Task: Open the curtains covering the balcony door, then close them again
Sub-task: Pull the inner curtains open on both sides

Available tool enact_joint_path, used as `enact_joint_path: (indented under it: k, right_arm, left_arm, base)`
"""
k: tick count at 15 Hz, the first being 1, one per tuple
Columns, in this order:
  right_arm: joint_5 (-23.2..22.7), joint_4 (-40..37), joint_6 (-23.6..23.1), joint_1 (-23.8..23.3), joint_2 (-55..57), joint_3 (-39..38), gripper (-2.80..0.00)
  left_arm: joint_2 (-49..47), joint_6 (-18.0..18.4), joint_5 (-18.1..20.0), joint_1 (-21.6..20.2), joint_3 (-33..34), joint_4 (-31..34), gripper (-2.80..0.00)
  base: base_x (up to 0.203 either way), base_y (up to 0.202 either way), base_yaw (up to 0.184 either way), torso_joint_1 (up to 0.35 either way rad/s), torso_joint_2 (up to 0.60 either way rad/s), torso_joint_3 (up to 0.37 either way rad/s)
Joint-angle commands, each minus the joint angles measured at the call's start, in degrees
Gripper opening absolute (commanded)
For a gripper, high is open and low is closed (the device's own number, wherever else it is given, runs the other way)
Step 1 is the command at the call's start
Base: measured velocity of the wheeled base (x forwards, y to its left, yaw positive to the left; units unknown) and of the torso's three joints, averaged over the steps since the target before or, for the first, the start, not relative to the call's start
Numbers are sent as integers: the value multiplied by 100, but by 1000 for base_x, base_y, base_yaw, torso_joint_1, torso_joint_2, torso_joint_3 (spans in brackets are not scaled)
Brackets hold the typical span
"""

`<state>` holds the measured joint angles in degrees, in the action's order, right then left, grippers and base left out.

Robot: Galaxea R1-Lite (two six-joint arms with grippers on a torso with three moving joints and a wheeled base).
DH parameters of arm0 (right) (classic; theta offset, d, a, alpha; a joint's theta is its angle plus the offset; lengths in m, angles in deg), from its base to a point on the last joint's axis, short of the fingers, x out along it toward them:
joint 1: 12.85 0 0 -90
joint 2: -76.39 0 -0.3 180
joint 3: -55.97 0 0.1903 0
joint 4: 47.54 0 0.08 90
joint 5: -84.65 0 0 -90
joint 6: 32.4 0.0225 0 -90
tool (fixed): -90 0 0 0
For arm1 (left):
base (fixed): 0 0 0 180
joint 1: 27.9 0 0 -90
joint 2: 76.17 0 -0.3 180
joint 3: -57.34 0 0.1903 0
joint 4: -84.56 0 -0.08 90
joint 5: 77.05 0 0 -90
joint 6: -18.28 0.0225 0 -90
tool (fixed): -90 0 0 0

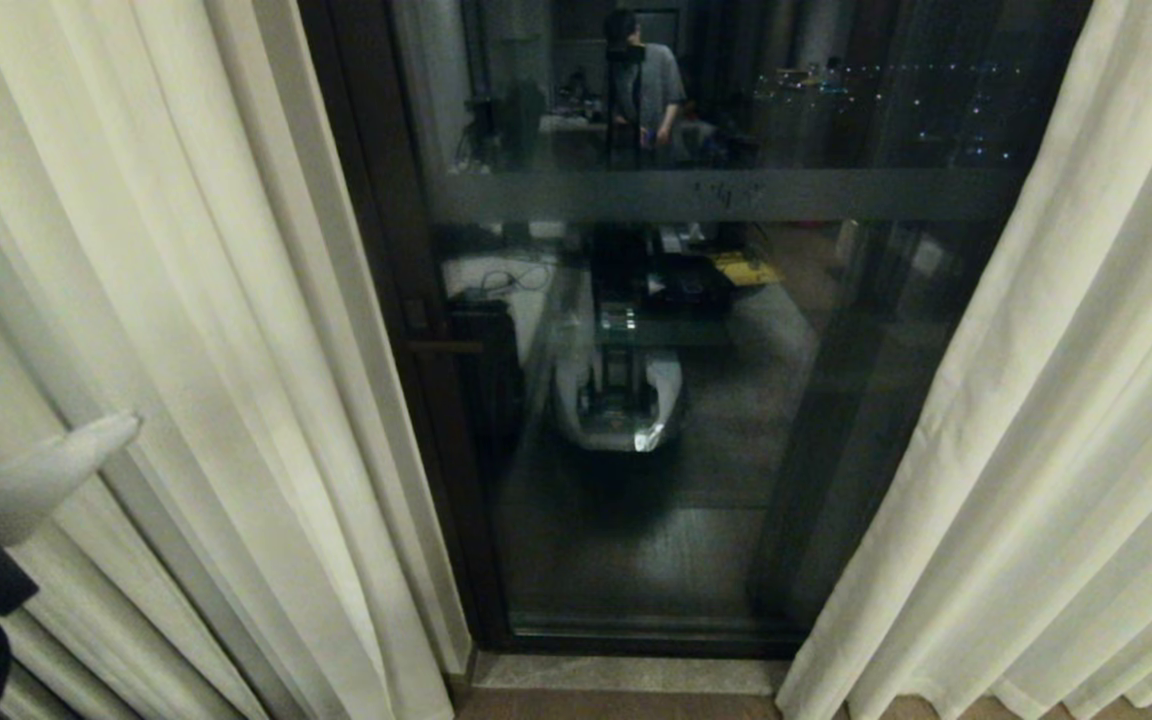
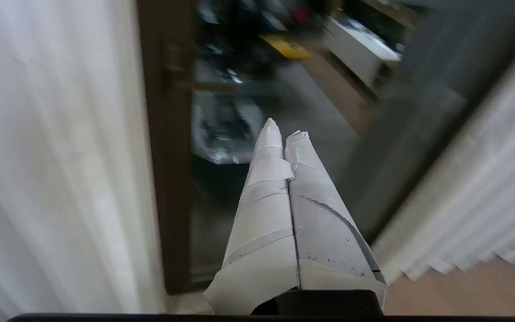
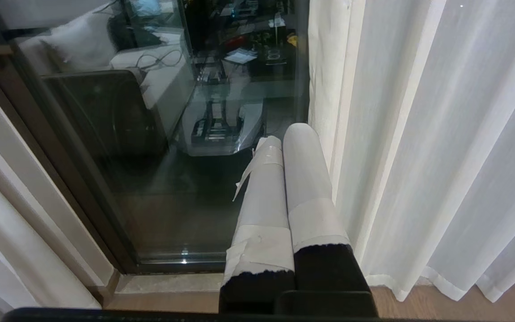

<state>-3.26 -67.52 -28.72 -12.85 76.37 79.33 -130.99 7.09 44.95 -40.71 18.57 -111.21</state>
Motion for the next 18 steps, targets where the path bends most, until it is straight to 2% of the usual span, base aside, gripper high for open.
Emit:
enact_joint_path:
  k: [1,4,6,7,10,14,18]
  right_arm:
    - [2,4,1,0,2,0,-280]
    - [2,4,1,0,2,0,-280]
    - [2,4,1,1,2,0,-280]
    - [2,4,1,0,2,0,-280]
    - [2,4,10,0,2,0,-280]
    - [2,4,10,6,2,0,-280]
    - [2,4,10,0,2,0,-280]
  left_arm:
    - [547,-12,-412,580,298,98,-280]
    - [1628,8,-2040,1721,543,951,-280]
    - [2458,15,-2730,2061,612,1946,-280]
    - [2833,17,-2894,2122,648,2345,-280]
    - [3829,50,-3123,2202,867,3070,-280]
    - [3849,307,-3215,2200,1525,3266,-280]
    - [3940,422,-3158,1494,1539,3417,-280]
  base:
    - [0,0,0,0,0,0]
    - [0,0,0,0,0,0]
    - [0,0,0,0,0,0]
    - [0,0,0,0,0,0]
    - [0,0,0,0,0,0]
    - [0,0,0,0,0,0]
    - [0,0,0,0,0,0]
